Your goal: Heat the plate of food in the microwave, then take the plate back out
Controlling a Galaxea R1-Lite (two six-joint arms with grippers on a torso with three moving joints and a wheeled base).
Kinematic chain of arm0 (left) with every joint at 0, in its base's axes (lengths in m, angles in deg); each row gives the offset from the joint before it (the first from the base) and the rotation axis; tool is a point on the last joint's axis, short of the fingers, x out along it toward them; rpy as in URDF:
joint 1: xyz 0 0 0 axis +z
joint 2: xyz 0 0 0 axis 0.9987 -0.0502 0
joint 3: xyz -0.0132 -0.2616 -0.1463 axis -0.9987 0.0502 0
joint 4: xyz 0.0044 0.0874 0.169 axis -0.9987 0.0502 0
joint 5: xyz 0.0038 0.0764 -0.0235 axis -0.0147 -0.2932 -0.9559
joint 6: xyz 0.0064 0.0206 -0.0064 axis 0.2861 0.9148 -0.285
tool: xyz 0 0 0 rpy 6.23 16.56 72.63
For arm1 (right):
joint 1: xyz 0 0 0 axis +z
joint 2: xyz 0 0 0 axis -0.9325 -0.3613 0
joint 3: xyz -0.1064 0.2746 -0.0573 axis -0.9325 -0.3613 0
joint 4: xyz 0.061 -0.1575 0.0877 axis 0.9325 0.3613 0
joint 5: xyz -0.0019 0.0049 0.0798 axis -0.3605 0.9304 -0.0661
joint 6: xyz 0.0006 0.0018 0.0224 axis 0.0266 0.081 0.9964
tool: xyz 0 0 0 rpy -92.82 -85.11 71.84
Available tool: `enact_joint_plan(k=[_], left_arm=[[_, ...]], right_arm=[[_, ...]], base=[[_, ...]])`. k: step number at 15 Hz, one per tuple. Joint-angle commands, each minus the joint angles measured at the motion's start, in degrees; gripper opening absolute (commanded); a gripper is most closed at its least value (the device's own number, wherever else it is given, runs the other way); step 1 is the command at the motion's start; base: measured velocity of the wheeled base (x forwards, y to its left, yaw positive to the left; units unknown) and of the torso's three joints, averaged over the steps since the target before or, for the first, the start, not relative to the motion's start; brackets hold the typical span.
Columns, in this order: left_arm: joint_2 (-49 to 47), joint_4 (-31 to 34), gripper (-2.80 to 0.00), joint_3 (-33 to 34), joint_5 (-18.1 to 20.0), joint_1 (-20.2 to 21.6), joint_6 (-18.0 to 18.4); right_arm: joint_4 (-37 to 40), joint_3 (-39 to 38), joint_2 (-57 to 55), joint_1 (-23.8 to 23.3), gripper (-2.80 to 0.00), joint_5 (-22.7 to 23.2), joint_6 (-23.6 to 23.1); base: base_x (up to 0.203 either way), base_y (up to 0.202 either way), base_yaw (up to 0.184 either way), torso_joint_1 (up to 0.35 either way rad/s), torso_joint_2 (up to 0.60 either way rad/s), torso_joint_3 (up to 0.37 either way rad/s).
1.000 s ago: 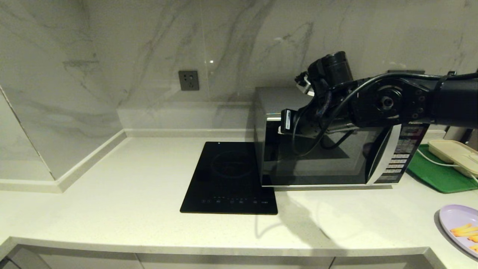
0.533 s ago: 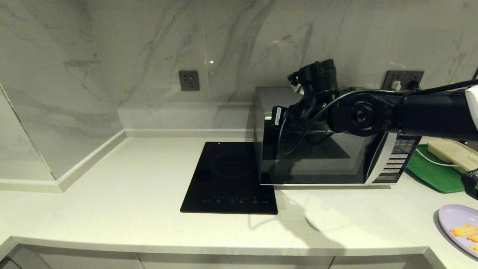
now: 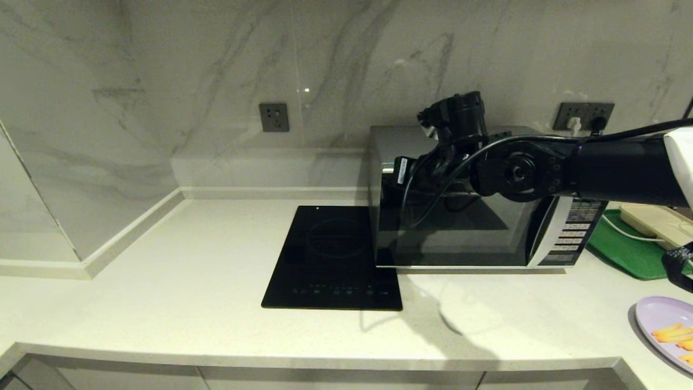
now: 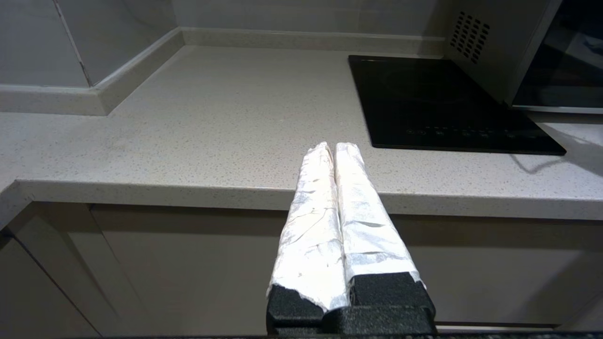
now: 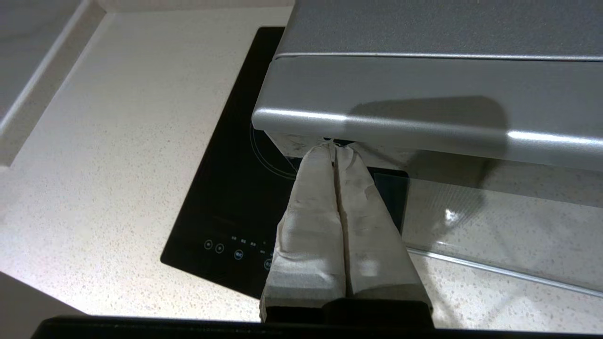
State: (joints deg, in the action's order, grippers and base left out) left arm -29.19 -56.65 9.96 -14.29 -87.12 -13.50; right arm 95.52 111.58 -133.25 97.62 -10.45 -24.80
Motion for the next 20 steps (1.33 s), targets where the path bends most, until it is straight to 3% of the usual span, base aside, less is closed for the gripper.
enact_joint_plan(k=[1,4,8,10,12,15,17,20], left_arm=[[0.00,-0.02,-2.80,0.01,-0.02,0.00,-0.10],[0.00,-0.02,-2.80,0.01,-0.02,0.00,-0.10],[0.00,-0.02,-2.80,0.01,-0.02,0.00,-0.08],[0.00,-0.02,-2.80,0.01,-0.10,0.00,-0.09],[0.00,-0.02,-2.80,0.01,-0.02,0.00,-0.10],[0.00,-0.02,-2.80,0.01,-0.02,0.00,-0.02],[0.00,-0.02,-2.80,0.01,-0.02,0.00,-0.10],[0.00,-0.02,-2.80,0.01,-0.10,0.00,-0.08]], right_arm=[[-0.20,-2.90,3.48,0.03,-2.80,0.03,0.11],[1.90,-9.80,12.76,0.03,-2.80,0.07,-0.03],[13.53,-17.69,30.36,-0.41,-2.80,-0.68,-0.21],[23.51,-18.74,40.22,-0.61,-2.80,-4.75,-0.81],[33.26,-17.31,48.88,-0.67,-2.80,-12.69,-1.18],[48.59,-14.25,61.78,-0.78,-2.80,-20.28,-1.32],[55.27,-13.24,69.57,-1.68,-2.80,-25.33,-0.97],[61.17,-12.82,80.37,-11.76,-2.80,-27.15,-1.10]], base=[[0.000,0.000,0.000,0.000,0.00,0.000],[0.000,0.000,0.000,0.000,0.00,0.000],[0.000,0.000,0.000,0.000,0.00,0.000],[0.000,0.000,0.000,0.000,0.00,0.000],[0.000,0.000,0.000,0.000,0.00,0.000],[0.000,0.000,0.000,0.000,0.00,0.000],[0.000,0.000,0.000,0.000,0.00,0.000],[0.000,0.000,0.000,0.000,0.00,0.000]])
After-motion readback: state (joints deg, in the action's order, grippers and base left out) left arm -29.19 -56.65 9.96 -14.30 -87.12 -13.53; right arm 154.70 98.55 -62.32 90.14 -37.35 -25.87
